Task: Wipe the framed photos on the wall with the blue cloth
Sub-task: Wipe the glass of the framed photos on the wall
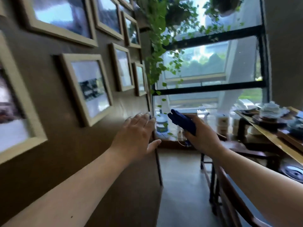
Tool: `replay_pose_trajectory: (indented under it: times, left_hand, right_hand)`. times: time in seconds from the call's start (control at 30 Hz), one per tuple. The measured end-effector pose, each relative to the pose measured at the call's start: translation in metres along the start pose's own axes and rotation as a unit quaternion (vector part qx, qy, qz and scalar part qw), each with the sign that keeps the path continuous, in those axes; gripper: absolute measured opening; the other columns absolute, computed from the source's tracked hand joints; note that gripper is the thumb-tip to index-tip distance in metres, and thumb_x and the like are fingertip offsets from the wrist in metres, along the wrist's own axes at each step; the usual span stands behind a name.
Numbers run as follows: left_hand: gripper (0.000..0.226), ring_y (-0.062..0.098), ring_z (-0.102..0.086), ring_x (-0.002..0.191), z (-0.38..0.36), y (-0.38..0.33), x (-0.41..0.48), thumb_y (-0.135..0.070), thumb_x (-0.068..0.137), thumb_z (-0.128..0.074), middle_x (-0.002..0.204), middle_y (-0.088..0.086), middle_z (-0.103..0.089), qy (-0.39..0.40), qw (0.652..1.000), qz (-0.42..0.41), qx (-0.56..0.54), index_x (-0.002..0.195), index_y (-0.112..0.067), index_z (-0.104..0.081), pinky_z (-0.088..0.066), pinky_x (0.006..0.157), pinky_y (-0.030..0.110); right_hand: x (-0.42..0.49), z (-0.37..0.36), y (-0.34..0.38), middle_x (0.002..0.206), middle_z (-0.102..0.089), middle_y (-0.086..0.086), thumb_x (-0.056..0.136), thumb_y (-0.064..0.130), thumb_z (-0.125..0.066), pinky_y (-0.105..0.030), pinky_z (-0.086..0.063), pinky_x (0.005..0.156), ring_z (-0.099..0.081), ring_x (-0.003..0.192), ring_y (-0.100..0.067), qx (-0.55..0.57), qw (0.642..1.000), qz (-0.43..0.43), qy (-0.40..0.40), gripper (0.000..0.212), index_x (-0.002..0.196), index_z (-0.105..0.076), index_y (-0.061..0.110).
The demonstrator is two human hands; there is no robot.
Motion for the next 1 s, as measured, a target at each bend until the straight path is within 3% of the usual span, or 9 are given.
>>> replay_pose_trajectory:
  times: [0.17,0.37,0.43,0.53,0.63,0.73,1.0]
  left_hand:
    - [0.075,0.028,-0.032,0.138,0.042,0.068,-0.01,-0.059,0.087,-0.044,0.152,0.01,-0.035,-0.022,0.996,0.059,0.066,0.146,-0.015,-0.031,-0.025,0.114,0.045]
    - [0.072,0.032,-0.044,0.13,0.089,0.121,-0.013,-0.059,0.087,-0.036,0.141,0.015,-0.049,-0.015,0.974,0.131,0.185,0.139,-0.01,-0.042,-0.04,0.105,0.048]
    - [0.072,0.033,-0.045,0.129,0.099,0.132,-0.012,-0.059,0.087,-0.036,0.14,0.016,-0.05,-0.018,0.966,0.146,0.212,0.139,-0.009,-0.042,-0.04,0.105,0.049]
    - [0.07,0.036,-0.046,0.127,0.114,0.151,-0.005,-0.056,0.086,-0.043,0.136,0.017,-0.052,-0.016,0.949,0.18,0.26,0.135,-0.007,-0.046,-0.04,0.104,0.051]
    - [0.07,0.037,-0.041,0.131,0.126,0.168,0.008,-0.055,0.085,-0.049,0.14,0.018,-0.049,-0.008,0.926,0.217,0.308,0.136,-0.008,-0.046,-0.034,0.107,0.052]
    - [0.074,0.035,-0.022,0.141,0.128,0.185,0.022,-0.057,0.089,-0.04,0.153,0.017,-0.03,0.009,0.908,0.248,0.337,0.146,-0.012,-0.029,-0.02,0.116,0.05]
    - [0.087,0.03,0.008,0.146,0.1,0.215,0.039,-0.059,0.087,-0.042,0.16,0.015,0.001,0.064,0.879,0.299,0.366,0.151,-0.015,-0.002,-0.006,0.118,0.053]
  right_hand:
    - [0.056,-0.043,0.068,0.1,-0.062,0.004,0.081,0.021,-0.063,-0.028,-0.042,0.06,-0.059,0.072,-0.016,0.097,0.994,0.046,0.007,0.05,0.124,-0.045,0.037]
    - [0.114,-0.09,0.141,0.091,-0.063,0.002,0.087,0.024,-0.059,-0.039,-0.051,0.043,-0.062,0.05,-0.017,0.22,0.966,0.128,0.054,0.045,0.123,-0.041,0.043]
    - [0.13,-0.098,0.159,0.09,-0.062,0.007,0.088,0.024,-0.058,-0.032,-0.05,0.041,-0.061,0.047,-0.015,0.231,0.959,0.15,0.059,0.044,0.123,-0.04,0.045]
    - [0.156,-0.112,0.183,0.099,-0.061,0.008,0.091,0.025,-0.056,-0.021,-0.046,0.047,-0.061,0.062,-0.007,0.27,0.944,0.181,0.057,0.045,0.128,-0.037,0.043]
    - [0.179,-0.126,0.204,0.119,-0.054,0.002,0.091,0.029,-0.054,-0.036,-0.053,0.068,-0.06,0.086,-0.015,0.305,0.927,0.207,0.065,0.05,0.133,-0.031,0.045]
    - [0.19,-0.128,0.225,0.115,-0.046,0.006,0.091,0.032,-0.053,-0.044,-0.055,0.069,-0.057,0.085,-0.016,0.277,0.93,0.238,0.043,0.052,0.134,-0.028,0.046]
    - [0.179,-0.145,0.265,0.11,-0.046,-0.001,0.09,0.038,-0.052,-0.031,-0.045,0.046,-0.053,0.067,-0.02,0.148,0.921,0.36,0.003,0.054,0.139,-0.028,0.037]
Point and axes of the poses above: each hand's wrist, its own x-axis towards the middle knuckle, its own z-axis out of the back of the hand, y = z × x, the point moved 8 cm from there along x, towards the middle knuckle
